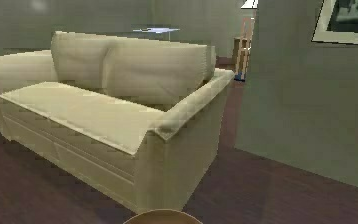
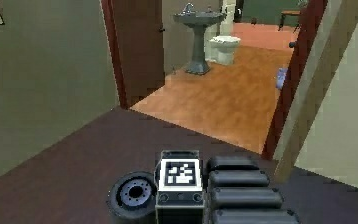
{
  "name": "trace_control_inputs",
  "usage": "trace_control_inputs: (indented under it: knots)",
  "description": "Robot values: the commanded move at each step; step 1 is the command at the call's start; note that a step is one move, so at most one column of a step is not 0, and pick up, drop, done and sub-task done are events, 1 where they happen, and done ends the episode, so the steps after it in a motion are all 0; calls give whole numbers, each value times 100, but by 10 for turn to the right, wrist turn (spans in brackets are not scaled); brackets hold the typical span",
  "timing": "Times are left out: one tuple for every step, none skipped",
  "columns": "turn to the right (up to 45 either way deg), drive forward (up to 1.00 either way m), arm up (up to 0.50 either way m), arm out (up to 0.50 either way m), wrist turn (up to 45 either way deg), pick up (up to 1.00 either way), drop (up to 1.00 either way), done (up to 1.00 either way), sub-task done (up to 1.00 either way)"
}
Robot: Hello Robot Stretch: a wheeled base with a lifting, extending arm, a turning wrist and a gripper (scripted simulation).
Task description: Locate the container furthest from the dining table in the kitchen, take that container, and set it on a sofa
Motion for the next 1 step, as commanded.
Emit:
trace_control_inputs:
  knots:
    - [0, 25, 0, 0, 0, 0, 0, 0, 0]
